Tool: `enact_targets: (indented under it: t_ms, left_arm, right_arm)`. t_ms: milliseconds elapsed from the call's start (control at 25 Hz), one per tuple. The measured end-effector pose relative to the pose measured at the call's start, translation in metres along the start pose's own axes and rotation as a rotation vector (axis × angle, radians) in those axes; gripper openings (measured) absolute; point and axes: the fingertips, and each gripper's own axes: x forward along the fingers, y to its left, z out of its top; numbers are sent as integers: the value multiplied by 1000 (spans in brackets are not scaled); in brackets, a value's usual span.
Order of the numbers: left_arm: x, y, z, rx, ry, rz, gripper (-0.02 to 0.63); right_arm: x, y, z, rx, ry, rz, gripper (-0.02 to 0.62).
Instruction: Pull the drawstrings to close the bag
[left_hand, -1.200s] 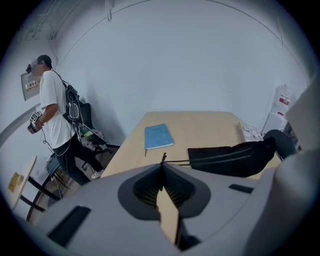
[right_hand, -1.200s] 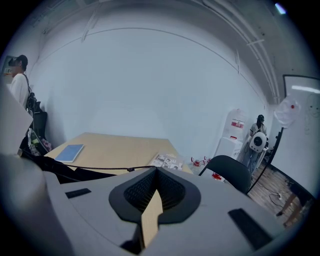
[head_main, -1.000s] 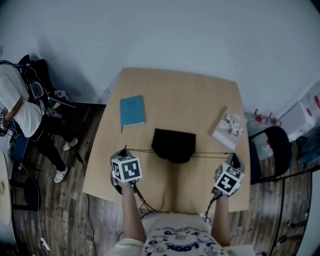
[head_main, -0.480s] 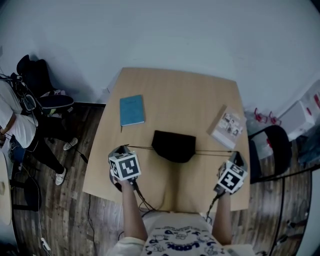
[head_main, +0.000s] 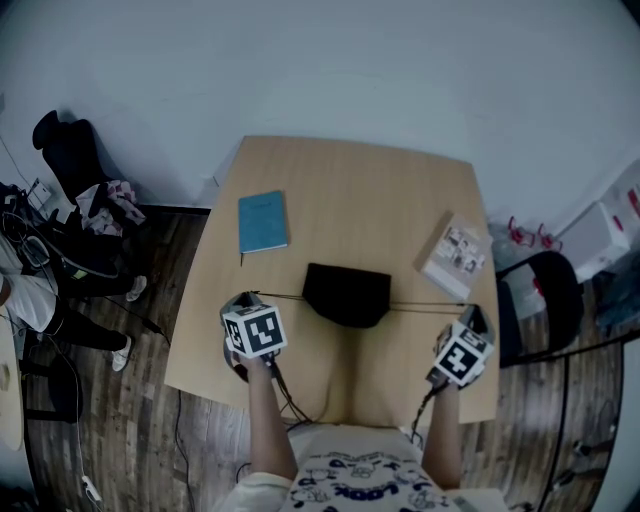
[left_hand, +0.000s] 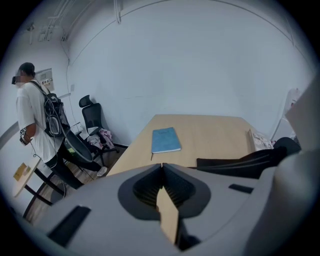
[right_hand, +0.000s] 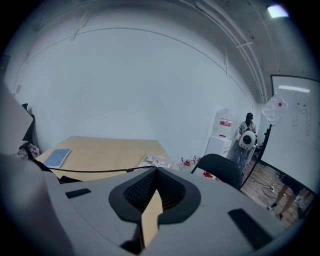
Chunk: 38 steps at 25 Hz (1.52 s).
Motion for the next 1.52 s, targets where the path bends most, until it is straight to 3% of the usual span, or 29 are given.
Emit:
enact_targets:
  t_ms: [240,400,600,800,920,1000,1080,1240,1400,1520]
  left_arm:
    - [0,-3,1,30,-5,-11,9]
    - [6,-11,-16,117,18,-16,9]
    - [18,-45,-68,124,132,-184,9]
    - [19,-71,-122,203,229,-305,9]
    - [10,-75,-147,272,285,-374,27]
    - [0,-75,-161,302,326,-428,77]
    - [-10,-80,-173,275,348,-494,97]
    - [-23,-78,-165,208,308,-521,97]
    - [-29,-90,-129,162,197,-534,95]
    - [-42,-104,-87,153,68,-549,82]
  right_arm:
    - [4,-1,-3,1,9,-2,2]
    - [12,2,-33,-36,96,6,2]
    - [16,25,-81,-88,270,129,2]
    - [6,37,-157,-192,506,220,2]
    - [-9,70,-183,-192,562,431,3]
    - [-15,65,-194,-260,583,474,3]
    - [-22,55,-202,-294,600,495,5]
    - [-35,53,-190,-227,557,534,8]
    - [-31,65,-141,-131,395,495,8]
    - [-36,84,-96,-88,233,497,8]
